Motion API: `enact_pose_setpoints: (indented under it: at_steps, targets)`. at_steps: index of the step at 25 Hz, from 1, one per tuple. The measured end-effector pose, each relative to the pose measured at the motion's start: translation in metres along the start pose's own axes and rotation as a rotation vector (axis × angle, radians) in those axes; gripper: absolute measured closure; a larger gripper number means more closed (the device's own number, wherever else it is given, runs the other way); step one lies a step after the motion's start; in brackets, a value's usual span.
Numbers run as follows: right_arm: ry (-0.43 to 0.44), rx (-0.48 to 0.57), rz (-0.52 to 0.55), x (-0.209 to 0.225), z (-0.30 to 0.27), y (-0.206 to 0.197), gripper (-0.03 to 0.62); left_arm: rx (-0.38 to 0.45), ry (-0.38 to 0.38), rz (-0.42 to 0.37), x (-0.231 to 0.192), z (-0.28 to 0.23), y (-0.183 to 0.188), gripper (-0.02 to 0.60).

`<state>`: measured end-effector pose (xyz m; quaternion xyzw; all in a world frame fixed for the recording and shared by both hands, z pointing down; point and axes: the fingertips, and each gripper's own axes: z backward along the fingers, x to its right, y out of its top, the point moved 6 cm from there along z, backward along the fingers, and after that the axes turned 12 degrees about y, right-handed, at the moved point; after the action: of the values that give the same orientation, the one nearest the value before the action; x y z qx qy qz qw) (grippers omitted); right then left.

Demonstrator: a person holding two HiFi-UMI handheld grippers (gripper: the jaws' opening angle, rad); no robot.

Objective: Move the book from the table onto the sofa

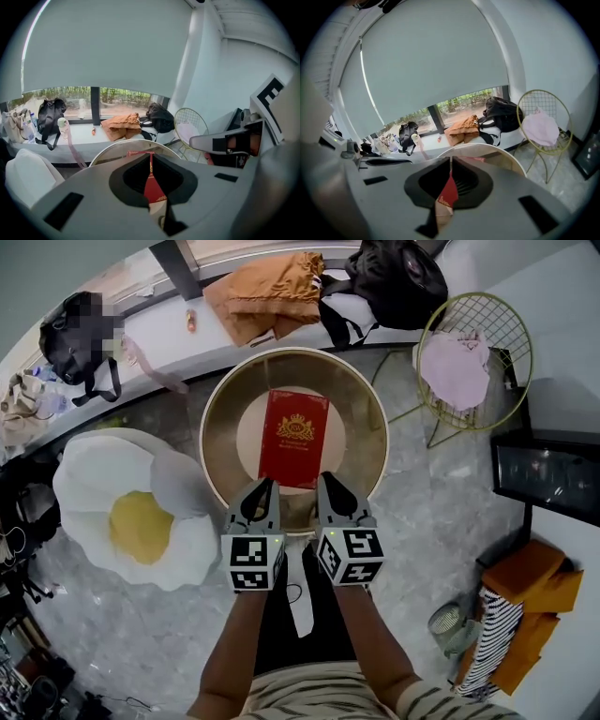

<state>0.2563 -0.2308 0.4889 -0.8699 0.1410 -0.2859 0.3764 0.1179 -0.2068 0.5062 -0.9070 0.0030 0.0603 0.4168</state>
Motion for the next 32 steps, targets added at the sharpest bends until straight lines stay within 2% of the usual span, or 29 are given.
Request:
enact_pose_setpoints:
  at_steps: [6, 8, 9, 17, 23, 28, 32]
  targets:
    - [-0.015, -0.054, -0.033, 0.02, -0.026, -0.031, 0.583, -0.056, -0.021, -0.013, -0.004, -0.028, -0.026, 0.574]
    - [-0.011, -0.073, -0.053, 0.025, -0.035, -0.04, 0.528, -0.075, -0.024, -0.018, -0.005, -0.039, -0.035, 0.574]
    - [-0.01, -0.08, -0.06, 0.027, -0.039, -0.043, 0.522, -0.083, -0.025, -0.018, -0.006, -0.044, -0.039, 0.572]
    - [-0.02, -0.106, -0.11, 0.052, -0.063, -0.069, 0.492, -0.196, -0.037, 0.022, -0.019, -0.081, -0.068, 0.497]
    - [-0.027, -0.14, -0.165, 0.072, -0.083, -0.089, 0.44, -0.248, -0.047, 0.016, -0.031, -0.099, -0.085, 0.465]
    - [-0.029, -0.174, -0.207, 0.088, -0.1, -0.104, 0.392, -0.298, -0.054, 0.023, -0.036, -0.119, -0.101, 0.411]
    - [-0.03, -0.2, -0.255, 0.097, -0.109, -0.12, 0.349, -0.332, -0.059, 0.074, -0.042, -0.135, -0.109, 0.373]
